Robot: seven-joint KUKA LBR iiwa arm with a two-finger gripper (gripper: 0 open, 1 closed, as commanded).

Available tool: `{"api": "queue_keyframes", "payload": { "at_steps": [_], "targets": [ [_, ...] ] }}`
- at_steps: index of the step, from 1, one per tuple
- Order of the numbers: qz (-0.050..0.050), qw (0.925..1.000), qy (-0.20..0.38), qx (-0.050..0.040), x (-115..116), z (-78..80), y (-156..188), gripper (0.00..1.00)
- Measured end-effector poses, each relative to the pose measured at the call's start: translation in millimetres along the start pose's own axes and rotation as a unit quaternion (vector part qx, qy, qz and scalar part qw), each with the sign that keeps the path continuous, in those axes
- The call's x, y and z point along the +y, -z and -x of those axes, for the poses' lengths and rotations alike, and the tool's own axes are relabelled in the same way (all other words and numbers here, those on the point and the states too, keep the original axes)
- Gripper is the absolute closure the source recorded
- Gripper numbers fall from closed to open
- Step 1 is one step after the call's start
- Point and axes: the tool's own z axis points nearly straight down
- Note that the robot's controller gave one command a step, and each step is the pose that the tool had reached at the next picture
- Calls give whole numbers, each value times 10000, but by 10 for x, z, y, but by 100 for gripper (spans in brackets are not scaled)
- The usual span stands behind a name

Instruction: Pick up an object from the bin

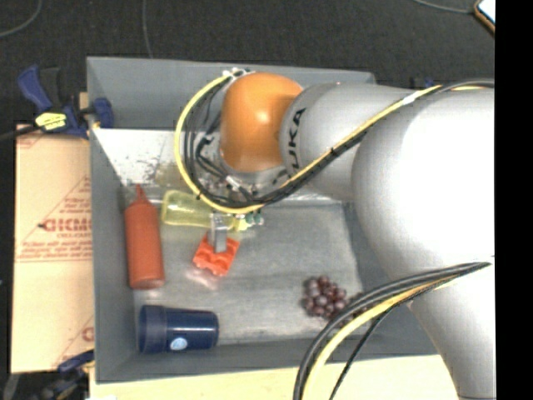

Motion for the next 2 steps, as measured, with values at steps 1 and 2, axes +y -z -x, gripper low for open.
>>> {"api": "queue_keyframes", "payload": {
  "at_steps": [1,2],
  "targets": [
    [-5,9864,1639,-94,111,52,-5,0],
    [7,10000,56,-65,-8,36,41,100]
  ]
}}
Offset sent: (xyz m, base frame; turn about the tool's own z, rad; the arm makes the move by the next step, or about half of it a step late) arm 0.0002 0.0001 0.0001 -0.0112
